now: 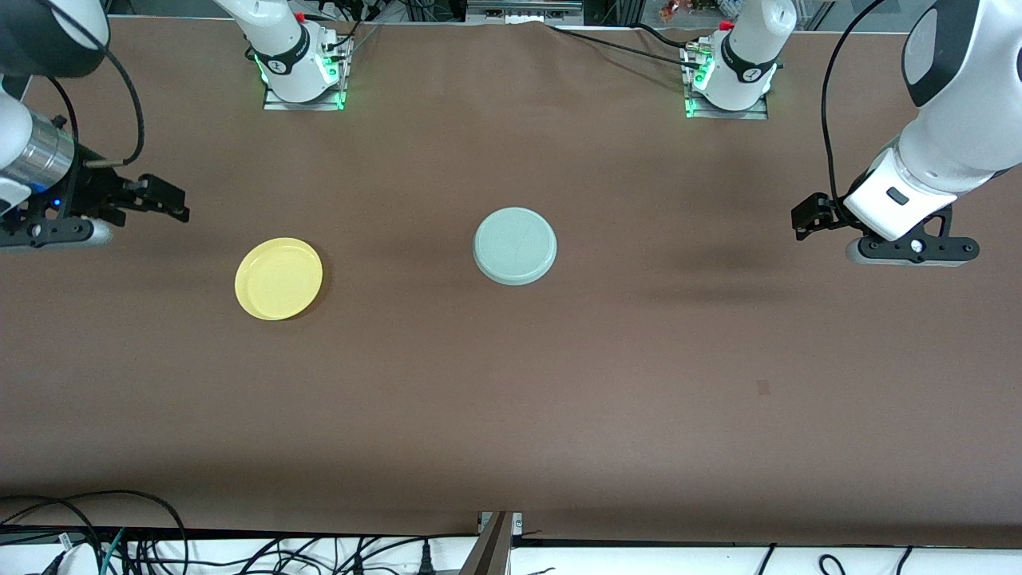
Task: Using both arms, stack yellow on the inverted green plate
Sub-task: 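Return the left gripper to rest while the right gripper reaches the yellow plate, then grasp the yellow plate rim with the right gripper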
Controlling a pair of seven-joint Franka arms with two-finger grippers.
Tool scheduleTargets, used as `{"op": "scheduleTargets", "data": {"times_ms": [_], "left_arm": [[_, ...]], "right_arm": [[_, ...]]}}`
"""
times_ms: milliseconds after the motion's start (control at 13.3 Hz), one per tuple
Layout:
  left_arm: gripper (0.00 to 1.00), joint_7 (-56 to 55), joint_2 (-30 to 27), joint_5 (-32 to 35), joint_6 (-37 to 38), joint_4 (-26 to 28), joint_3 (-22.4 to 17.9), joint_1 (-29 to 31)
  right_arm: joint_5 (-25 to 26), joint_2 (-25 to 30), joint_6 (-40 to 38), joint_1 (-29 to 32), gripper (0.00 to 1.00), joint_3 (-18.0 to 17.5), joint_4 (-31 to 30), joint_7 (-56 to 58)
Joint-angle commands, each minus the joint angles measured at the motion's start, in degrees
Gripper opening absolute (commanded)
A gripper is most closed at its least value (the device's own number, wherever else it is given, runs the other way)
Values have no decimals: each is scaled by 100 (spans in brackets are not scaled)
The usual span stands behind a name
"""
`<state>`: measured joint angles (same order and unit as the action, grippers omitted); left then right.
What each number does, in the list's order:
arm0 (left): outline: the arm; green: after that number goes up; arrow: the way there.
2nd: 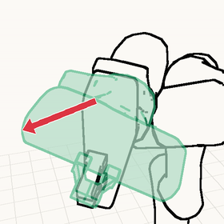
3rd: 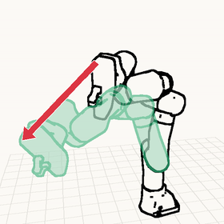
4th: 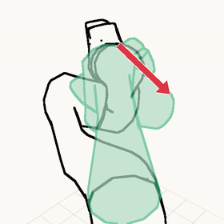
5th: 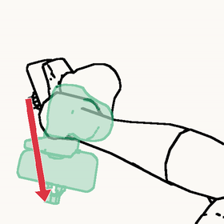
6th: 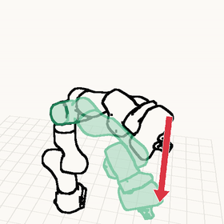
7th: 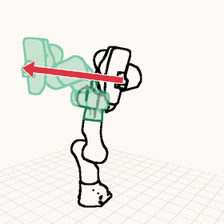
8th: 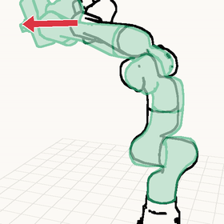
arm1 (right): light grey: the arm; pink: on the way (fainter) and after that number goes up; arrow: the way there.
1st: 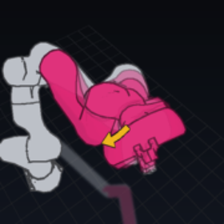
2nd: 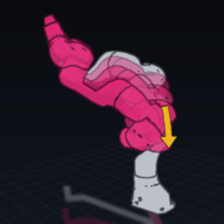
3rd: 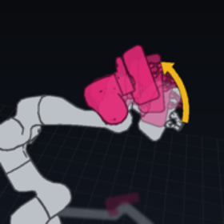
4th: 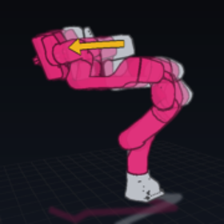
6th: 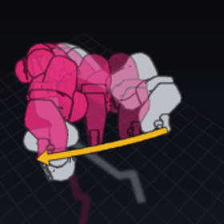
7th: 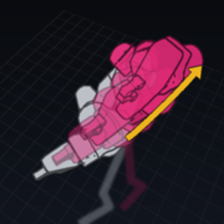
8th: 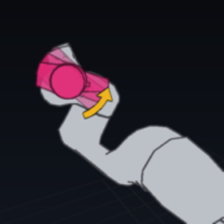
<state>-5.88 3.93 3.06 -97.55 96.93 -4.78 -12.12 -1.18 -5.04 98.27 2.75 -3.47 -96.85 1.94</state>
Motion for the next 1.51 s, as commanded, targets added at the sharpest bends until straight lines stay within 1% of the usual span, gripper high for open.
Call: {"op": "scheduleTargets", "data": {"times_ms": [0,226,302,377,528,603,679,980,1056,1206,1433], "left_arm": [[100,270,-164,-183,-36,106,56,139],[100,359,-164,-183,-27,106,56,192],[100,359,-164,-183,-27,106,56,201],[100,359,-164,-183,-27,106,56,201],[100,368,-164,-183,-19,106,56,201],[100,368,-164,-183,-19,106,56,201],[100,368,-164,-183,-19,106,56,201],[100,368,-164,-183,-19,106,56,201],[100,368,-164,-183,-19,106,56,201],[100,368,-164,-183,-18,106,56,201],[100,368,-164,-183,-18,106,56,201]], "right_arm": [[74,-620,349,76,100,162,88,34],[135,-1209,385,85,100,198,-52,183],[135,-1315,481,94,100,198,-210,228],[135,-1342,743,94,100,198,-472,228],[144,-1290,1358,103,100,206,-1209,263],[144,-1237,1892,111,100,215,-1570,437],[144,-1184,2402,103,100,328,-1913,752],[127,-1473,3801,146,100,444,-2582,966],[101,-1509,4118,147,98,444,-2749,1062],[4,-1649,4401,251,84,444,-2900,1072],[-66,-1790,4437,384,64,435,-2892,1124]]}}
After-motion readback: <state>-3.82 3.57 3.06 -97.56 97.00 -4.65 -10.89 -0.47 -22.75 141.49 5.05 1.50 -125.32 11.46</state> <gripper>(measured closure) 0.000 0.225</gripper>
